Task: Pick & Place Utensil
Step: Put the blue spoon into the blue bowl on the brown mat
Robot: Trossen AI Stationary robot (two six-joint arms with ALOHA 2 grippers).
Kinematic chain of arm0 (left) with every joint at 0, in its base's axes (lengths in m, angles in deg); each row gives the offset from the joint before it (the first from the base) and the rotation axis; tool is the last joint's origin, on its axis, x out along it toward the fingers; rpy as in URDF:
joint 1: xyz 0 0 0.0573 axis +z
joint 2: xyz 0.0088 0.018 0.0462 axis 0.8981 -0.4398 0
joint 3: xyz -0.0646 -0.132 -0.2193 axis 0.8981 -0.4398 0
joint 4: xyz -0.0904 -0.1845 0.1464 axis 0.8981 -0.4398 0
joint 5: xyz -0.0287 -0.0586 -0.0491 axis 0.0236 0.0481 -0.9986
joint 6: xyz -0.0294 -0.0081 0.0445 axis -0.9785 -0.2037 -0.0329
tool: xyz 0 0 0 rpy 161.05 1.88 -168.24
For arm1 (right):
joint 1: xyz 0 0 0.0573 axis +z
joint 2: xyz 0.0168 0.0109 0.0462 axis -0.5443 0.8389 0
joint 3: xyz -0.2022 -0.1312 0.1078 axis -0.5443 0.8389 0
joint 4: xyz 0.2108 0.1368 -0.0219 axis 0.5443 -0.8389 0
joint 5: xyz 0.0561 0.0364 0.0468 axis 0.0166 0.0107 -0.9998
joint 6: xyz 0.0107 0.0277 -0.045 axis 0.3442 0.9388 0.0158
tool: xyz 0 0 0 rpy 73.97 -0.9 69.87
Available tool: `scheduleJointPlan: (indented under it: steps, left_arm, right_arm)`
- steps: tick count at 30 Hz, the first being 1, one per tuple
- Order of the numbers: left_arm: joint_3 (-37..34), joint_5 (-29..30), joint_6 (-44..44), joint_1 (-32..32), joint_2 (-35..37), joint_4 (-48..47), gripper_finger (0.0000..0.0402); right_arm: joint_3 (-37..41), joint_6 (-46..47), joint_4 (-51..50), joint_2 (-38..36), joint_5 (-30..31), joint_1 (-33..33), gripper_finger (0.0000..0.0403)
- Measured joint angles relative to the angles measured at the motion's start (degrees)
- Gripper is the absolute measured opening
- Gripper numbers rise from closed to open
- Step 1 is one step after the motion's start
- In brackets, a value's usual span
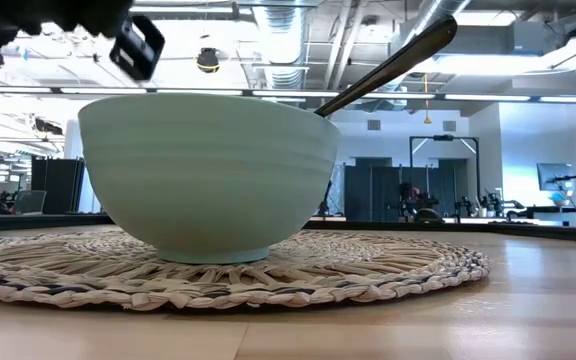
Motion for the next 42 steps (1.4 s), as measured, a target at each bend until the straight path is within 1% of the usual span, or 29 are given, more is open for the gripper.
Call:
scheduleJointPlan:
  steps: [3, 5, 8, 12, 25, 33, 37, 42]
  left_arm:
    - [0.0, 0.0, 2.6, 0.0, 3.2, 0.0, 0.0012]
    - [0.0, 0.0, 3.2, 0.0, 4.9, 0.1, 0.0012]
    - [0.0, 0.0, 3.4, 0.0, 7.0, 0.0, 0.0012]
    - [0.0, 0.0, 4.8, 0.0, 7.8, 0.0, 0.0012]
    - [0.0, 0.0, 5.9, 0.0, 7.7, 0.0, 0.0012]
    - [0.0, 0.0, 5.9, 0.0, 7.7, 0.0, 0.0012]
    - [0.0, 0.0, 5.9, 0.0, 7.6, -0.1, 0.0012]
    - [0.0, 0.0, 5.9, 0.0, 7.6, -0.1, 0.0012]
  right_arm:
    - [3.5, 9.9, -1.4, 0.0, 0.0, 2.7, 0.0079]
    - [5.7, 14.6, -0.7, 0.1, 0.0, 4.5, 0.0079]
    - [9.1, 19.4, 2.3, 0.3, 0.0, 6.5, 0.0079]
    - [11.5, 25.1, 2.4, 1.3, 0.0, 7.7, 0.0079]
    - [11.7, 24.0, 4.8, 6.6, 0.0, 5.1, 0.0079]
    - [11.7, 22.5, 5.1, 7.6, -0.8, 3.2, 0.0077]
    - [11.7, 19.9, 5.2, 7.6, -1.3, 2.4, 0.0058]
    - [11.7, 15.7, 5.7, 7.5, -1.8, 1.2, 0.0013]
